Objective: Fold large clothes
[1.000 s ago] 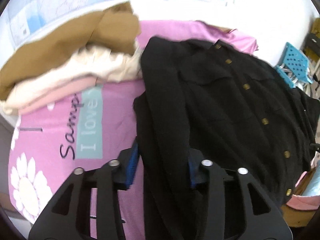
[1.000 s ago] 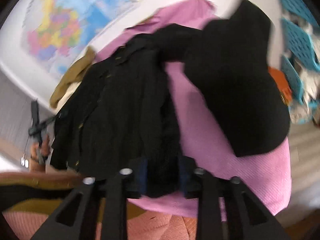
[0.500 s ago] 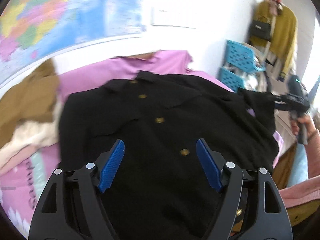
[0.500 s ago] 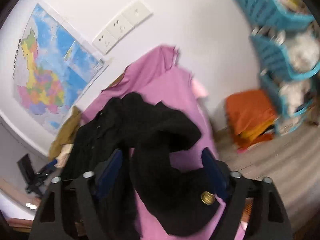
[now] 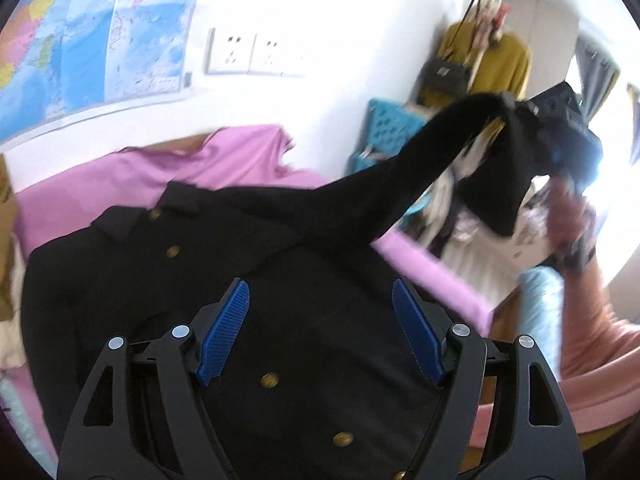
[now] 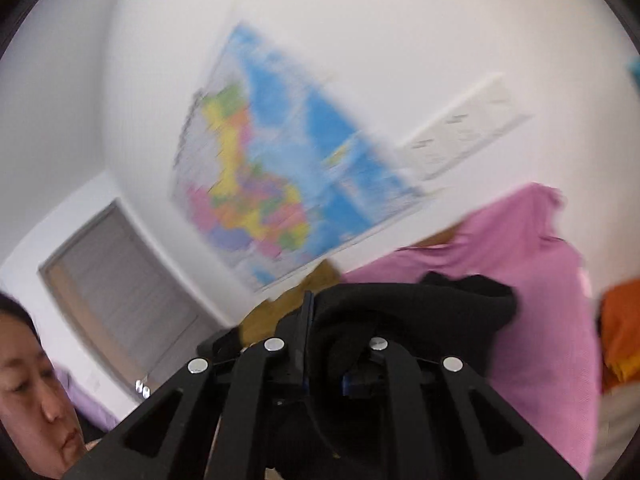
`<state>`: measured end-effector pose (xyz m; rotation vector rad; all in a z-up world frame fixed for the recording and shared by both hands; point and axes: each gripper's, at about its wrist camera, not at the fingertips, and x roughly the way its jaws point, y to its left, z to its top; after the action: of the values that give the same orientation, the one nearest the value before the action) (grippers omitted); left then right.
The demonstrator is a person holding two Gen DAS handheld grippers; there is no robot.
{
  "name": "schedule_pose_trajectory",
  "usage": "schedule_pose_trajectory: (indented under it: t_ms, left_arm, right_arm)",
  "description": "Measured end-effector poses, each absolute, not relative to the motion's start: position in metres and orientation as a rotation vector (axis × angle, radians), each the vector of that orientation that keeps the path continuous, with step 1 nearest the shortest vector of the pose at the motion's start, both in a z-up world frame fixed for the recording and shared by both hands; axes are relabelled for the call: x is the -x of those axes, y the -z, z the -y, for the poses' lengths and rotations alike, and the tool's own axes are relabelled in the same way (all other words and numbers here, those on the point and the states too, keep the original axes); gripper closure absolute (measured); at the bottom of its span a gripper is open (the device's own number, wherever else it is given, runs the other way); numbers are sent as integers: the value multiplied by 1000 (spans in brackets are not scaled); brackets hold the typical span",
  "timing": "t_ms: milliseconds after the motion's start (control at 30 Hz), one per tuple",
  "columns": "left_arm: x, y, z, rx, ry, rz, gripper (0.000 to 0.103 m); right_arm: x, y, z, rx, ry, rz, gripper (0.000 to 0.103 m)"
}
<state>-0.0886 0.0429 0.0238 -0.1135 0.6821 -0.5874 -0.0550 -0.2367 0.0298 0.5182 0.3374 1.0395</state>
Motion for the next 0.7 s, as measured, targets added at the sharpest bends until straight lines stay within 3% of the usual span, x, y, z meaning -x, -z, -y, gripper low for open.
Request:
schedule_pose_trajectory:
  t_ms: [100,333,400,500,700]
  left_arm:
    - [92,-31,-62,177,616,-644,27]
    - [101,-11,-117,221,478,-691,26]
    - [101,6,-126,221,438,-752,26]
    - [99,27,-132,204,379,-821,26]
    - [104,28,-146,241,353,-806,24]
  right_arm:
    - [49,-29,178,-461,-1127,-373,92]
    - [-3,47,46,-331,-1219,-695,91]
    - [-10,64,30,-302,-1220,-758,81]
    - [-23,85,15,-249,-1155,-880,42]
    - [-24,76,61,-166,-1080,-858,42]
